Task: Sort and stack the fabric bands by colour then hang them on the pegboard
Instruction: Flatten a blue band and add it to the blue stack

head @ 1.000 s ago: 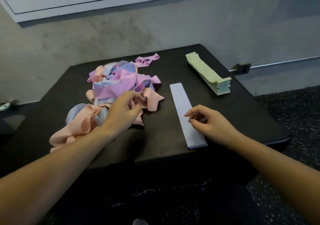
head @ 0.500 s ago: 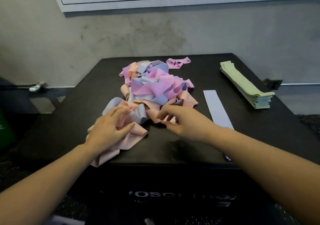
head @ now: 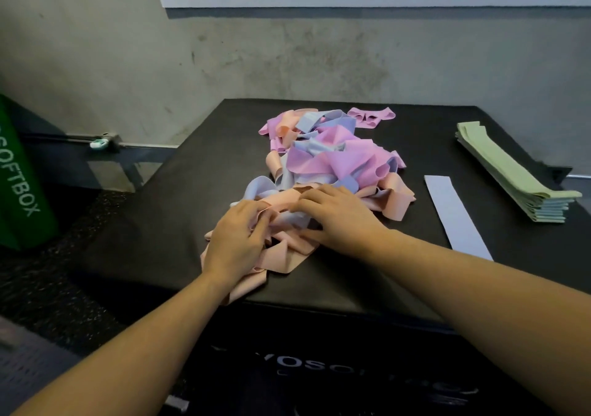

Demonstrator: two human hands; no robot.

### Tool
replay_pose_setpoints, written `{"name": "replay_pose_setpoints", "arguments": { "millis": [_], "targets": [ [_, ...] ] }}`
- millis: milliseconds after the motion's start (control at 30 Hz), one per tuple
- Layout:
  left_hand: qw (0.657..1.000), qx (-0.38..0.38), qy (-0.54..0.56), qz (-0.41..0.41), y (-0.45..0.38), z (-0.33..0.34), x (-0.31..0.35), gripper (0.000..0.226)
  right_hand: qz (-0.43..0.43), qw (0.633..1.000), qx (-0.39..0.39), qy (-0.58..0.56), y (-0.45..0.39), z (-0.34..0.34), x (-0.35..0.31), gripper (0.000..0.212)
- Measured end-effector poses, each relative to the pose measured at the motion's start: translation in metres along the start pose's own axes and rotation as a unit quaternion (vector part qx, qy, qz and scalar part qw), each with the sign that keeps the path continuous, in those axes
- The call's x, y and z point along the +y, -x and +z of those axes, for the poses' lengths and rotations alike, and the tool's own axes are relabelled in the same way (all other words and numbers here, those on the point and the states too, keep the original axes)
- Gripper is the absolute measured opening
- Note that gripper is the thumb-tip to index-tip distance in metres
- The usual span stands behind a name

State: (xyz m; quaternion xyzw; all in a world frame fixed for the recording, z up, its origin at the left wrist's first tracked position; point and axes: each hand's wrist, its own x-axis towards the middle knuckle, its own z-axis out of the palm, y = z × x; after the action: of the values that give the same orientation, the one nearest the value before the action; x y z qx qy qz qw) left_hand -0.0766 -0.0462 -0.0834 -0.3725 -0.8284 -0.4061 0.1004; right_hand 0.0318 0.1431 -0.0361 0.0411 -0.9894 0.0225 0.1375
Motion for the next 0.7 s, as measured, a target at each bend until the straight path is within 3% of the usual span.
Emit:
{"name": "replay_pose_setpoints", "arguments": {
  "millis": [133, 333, 400, 467, 533, 600, 700],
  "targets": [
    [0.999, 0.032, 0.019, -0.029, -0.002, -0.001, -0.001, 0.016, -0.003, 0.999, 0.037, -0.032, 0.009, 0.007, 0.008, 0.022],
    [0.997, 0.069, 0.025, -0.032, -0.001, 0.001, -0.005, 0.012, 0.051, 0.989, 0.116, -0.074, 0.012, -0.005, 0.003, 0.014],
    [0.997, 0.076, 0.018, -0.023, -0.001, 0.002, -0.009, 0.019, 0.101, 0.976, 0.133, -0.14, 0.013, -0.016, 0.0, 0.012],
    [0.998, 0.068, 0.016, -0.01, -0.001, 0.0, -0.009, 0.032, 0.179, 0.934, 0.172, -0.257, 0.014, -0.029, -0.001, 0.014],
    [0.998, 0.049, 0.026, 0.002, 0.0, -0.001, -0.008, 0.044, 0.252, 0.864, 0.204, -0.385, 0.012, -0.042, 0.002, 0.019],
    [0.999, 0.04, 0.015, 0.022, 0.002, 0.0, -0.009, 0.049, 0.308, 0.804, 0.186, -0.474, 0.009, -0.05, 0.004, 0.022],
    [0.997, 0.054, -0.015, 0.045, 0.002, 0.002, -0.01, 0.042, 0.384, 0.67, 0.176, -0.61, 0.005, -0.061, 0.002, 0.041]
  ]
}}
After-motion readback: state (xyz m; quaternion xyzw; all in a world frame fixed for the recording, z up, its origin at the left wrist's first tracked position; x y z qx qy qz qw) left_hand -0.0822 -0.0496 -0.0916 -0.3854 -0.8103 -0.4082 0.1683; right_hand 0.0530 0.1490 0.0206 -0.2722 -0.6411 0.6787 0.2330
